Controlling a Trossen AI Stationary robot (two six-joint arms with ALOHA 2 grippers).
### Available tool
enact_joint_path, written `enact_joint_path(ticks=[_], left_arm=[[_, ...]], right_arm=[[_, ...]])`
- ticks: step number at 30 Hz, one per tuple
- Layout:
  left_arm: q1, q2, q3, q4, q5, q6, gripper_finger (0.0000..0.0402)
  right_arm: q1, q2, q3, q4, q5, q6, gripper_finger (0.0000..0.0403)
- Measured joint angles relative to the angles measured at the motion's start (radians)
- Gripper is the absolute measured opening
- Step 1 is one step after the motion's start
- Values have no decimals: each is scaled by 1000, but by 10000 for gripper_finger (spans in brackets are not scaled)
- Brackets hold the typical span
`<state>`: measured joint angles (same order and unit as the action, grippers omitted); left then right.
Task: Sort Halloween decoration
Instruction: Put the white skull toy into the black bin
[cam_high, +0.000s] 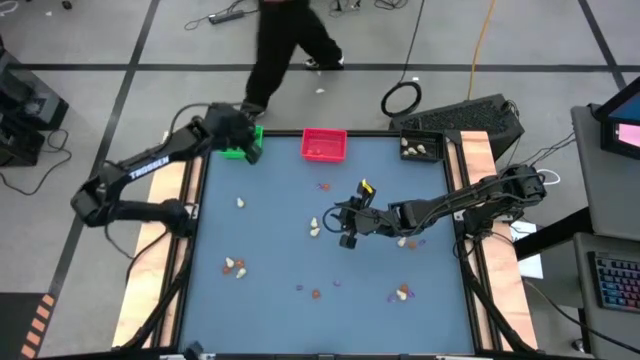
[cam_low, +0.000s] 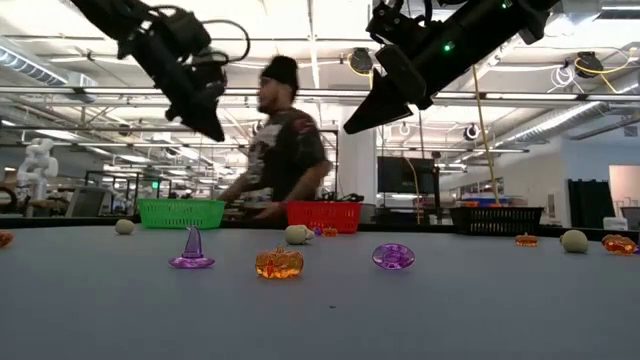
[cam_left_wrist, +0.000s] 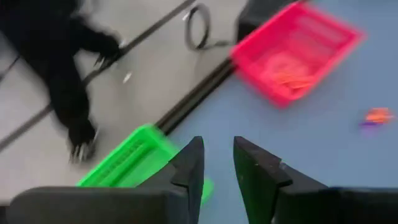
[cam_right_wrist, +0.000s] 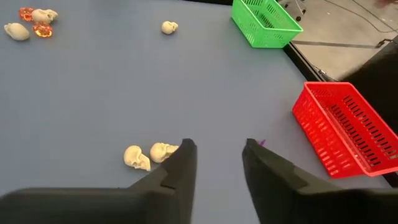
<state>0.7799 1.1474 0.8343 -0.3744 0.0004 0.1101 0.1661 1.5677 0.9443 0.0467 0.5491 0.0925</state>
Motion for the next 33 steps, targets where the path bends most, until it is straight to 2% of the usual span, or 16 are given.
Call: enact_joint_path(ticks=[7,9,11,17,21,28,33], left_arm=[[-226,-101,-193,280,-5,-52,55],[-280,-109,-248,373,-6,-52,49],[-327,-113,-299,455,-6,-53,46],[-444,-112,-433,701,-50,-53,45],[-484,-113,-503,818,-94,-52,45],[-499,-112,-556,846,-122,-52,45],[-499,-112,-562,866,-122,-52,45]], right_arm=[[0,12,0,1,-41,1,18],[0,32,0,5,-73,11,5],[0,60,0,18,-108,46,8],[24,186,0,108,-132,193,49],[52,272,0,225,-129,271,98],[65,394,6,357,3,349,203],[43,454,64,362,26,352,241]])
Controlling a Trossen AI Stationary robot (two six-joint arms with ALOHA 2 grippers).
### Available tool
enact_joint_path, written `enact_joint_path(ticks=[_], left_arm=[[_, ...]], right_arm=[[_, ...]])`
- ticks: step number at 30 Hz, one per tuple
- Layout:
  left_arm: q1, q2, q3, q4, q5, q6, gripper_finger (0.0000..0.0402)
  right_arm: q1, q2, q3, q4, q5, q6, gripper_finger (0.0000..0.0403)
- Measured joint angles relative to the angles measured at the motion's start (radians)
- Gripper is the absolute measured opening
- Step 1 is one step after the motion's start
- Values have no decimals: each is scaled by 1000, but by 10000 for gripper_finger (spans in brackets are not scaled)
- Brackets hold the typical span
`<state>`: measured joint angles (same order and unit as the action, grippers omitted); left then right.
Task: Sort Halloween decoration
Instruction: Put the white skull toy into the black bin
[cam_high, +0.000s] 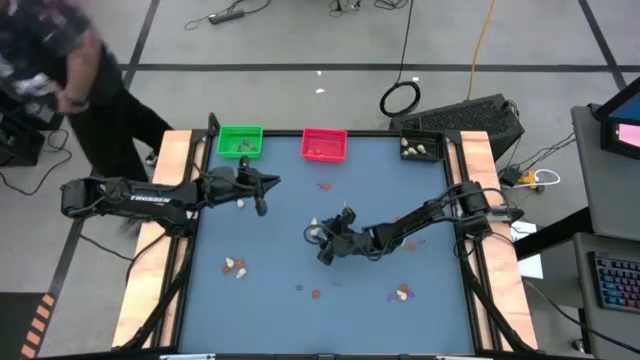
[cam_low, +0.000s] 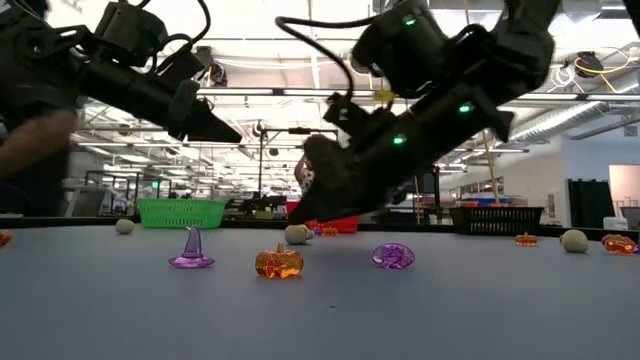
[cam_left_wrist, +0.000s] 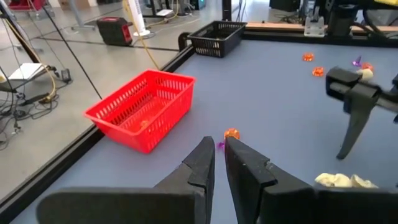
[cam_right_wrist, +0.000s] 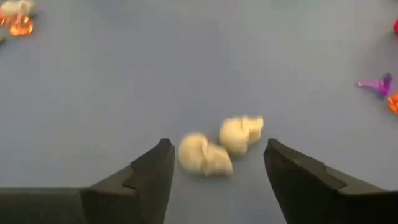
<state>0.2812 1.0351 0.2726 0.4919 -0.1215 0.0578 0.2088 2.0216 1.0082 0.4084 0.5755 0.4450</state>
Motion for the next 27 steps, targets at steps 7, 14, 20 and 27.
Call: enact_joint_path(ticks=[7,14,20,27], left_arm=[[0,0,0,1,0,0,45],[0,0,0,1,0,0,45],[0,0,0,0,0,0,45],[0,0,0,-2,0,0,45]], right_arm=[[-23,77,83,-30,-3,87,239],[-24,105,98,-66,-2,175,197],[-21,98,97,-79,-11,167,135],[-9,44,94,-104,-56,88,72]])
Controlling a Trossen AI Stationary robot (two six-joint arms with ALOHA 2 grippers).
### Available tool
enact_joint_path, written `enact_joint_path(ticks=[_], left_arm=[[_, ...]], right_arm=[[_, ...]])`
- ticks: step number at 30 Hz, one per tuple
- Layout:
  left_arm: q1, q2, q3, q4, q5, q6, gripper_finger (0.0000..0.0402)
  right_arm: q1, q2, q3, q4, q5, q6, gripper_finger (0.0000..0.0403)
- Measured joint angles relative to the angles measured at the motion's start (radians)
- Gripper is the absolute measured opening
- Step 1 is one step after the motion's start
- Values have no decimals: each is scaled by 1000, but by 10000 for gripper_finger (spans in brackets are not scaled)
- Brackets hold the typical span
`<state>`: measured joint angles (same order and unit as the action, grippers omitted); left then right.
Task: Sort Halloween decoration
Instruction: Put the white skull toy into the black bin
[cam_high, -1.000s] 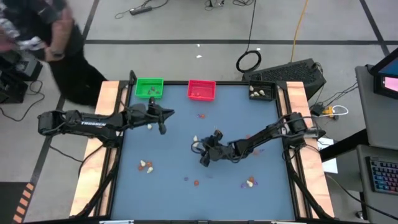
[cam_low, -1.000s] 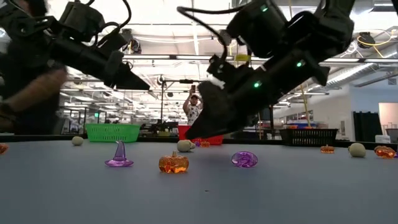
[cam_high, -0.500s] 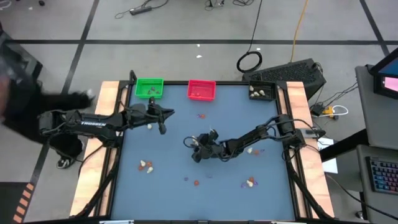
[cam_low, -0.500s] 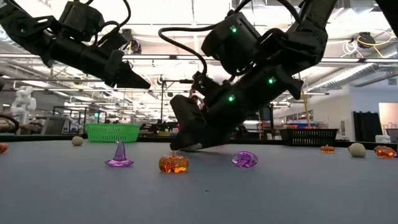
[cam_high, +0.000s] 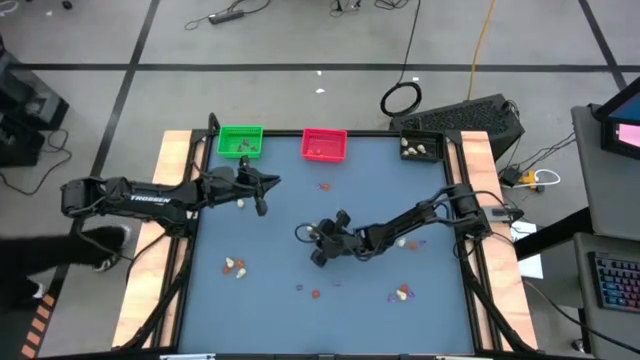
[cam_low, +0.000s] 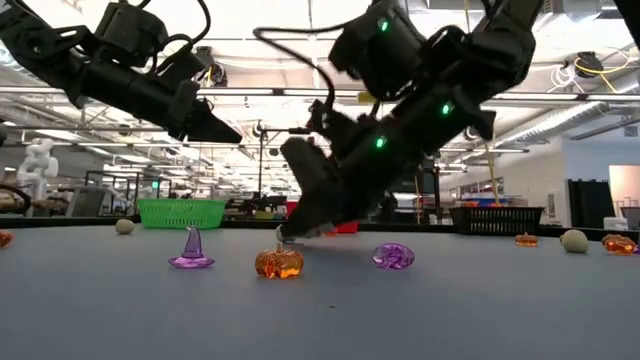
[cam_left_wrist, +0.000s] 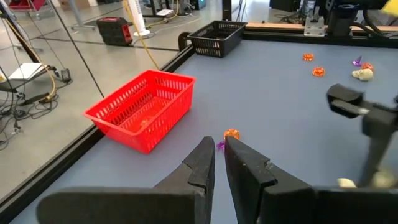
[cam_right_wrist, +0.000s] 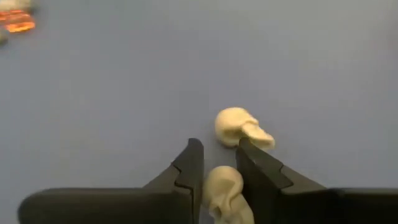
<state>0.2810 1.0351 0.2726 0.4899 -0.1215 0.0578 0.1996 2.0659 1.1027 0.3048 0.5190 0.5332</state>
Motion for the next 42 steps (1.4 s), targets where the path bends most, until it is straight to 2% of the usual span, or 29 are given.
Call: enact_joint_path(ticks=[8,11,17,24,28,29,32,37,39,42], left_arm=[[0,0,0,-3,0,-30,45],[-1,0,0,-3,0,-53,45],[-9,0,0,-1,1,-53,45],[-10,0,0,-5,2,-58,45],[-14,0,0,-9,2,-61,45],[-14,0,0,-9,2,-61,45],[-14,0,0,-10,5,-61,45],[-13,0,0,-9,5,-64,45],[-13,0,0,-9,5,-77,45],[-13,0,0,-9,5,-78,45]], right_arm=[[-3,-104,0,-30,0,-77,78],[-18,-164,1,-72,1,-80,69],[-83,-306,0,-314,79,-66,44],[-231,-473,0,-663,160,-71,25],[-319,-551,0,-823,158,-82,19],[-332,-565,0,-861,142,-82,18],[-339,-588,0,-938,0,-74,24],[-269,-556,-28,-938,-240,-195,66],[-245,-529,-46,-922,-286,-274,89],[-238,-488,-64,-911,-297,-406,123]])
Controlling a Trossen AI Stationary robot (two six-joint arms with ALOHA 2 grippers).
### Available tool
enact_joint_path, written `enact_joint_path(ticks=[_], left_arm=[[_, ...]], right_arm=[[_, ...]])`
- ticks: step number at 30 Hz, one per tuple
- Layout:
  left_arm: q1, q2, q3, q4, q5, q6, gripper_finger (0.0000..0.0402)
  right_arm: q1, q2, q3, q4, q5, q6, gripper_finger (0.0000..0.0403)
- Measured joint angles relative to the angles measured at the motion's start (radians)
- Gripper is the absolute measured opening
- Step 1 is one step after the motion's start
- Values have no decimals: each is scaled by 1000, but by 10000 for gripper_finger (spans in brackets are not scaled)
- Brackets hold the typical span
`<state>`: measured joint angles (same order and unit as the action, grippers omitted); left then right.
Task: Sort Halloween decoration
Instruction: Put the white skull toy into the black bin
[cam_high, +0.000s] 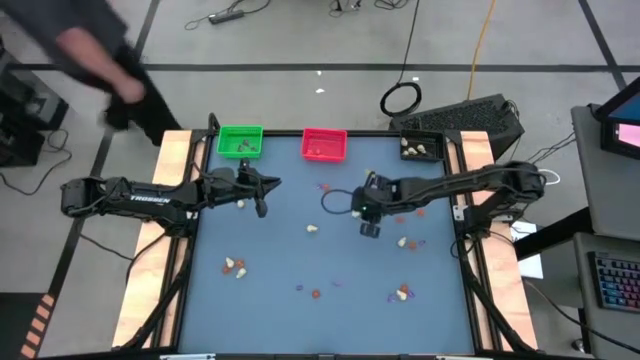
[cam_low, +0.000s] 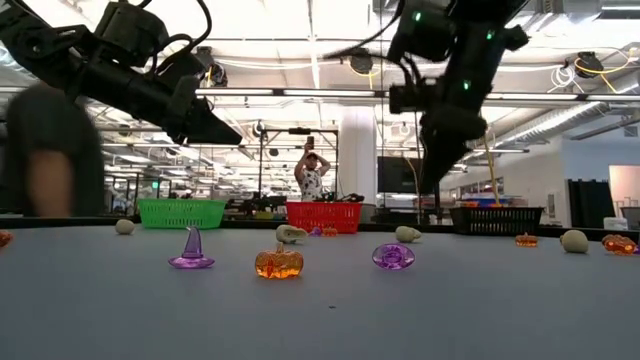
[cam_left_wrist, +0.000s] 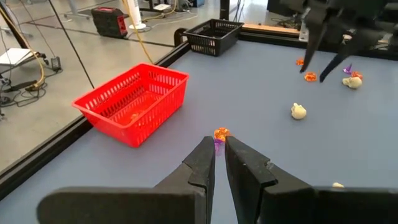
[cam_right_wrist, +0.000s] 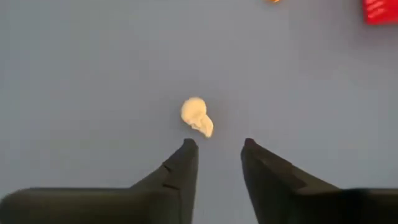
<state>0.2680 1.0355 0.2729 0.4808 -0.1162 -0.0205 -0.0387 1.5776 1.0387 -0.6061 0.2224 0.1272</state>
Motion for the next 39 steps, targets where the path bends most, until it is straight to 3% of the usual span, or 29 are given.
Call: enact_joint_path(ticks=[6,14,26,36,39], left_arm=[[0,0,0,0,0,-1,45],[0,0,0,-3,0,0,45],[0,0,0,-13,0,0,45],[0,0,0,-16,0,1,45],[0,0,0,-17,0,1,45]], right_arm=[[-69,114,0,109,-134,-124,159],[-111,206,0,161,-255,-147,150],[-111,198,1,180,-276,-147,50],[-111,102,1,180,-273,-116,51],[-111,42,1,164,-224,-109,51]])
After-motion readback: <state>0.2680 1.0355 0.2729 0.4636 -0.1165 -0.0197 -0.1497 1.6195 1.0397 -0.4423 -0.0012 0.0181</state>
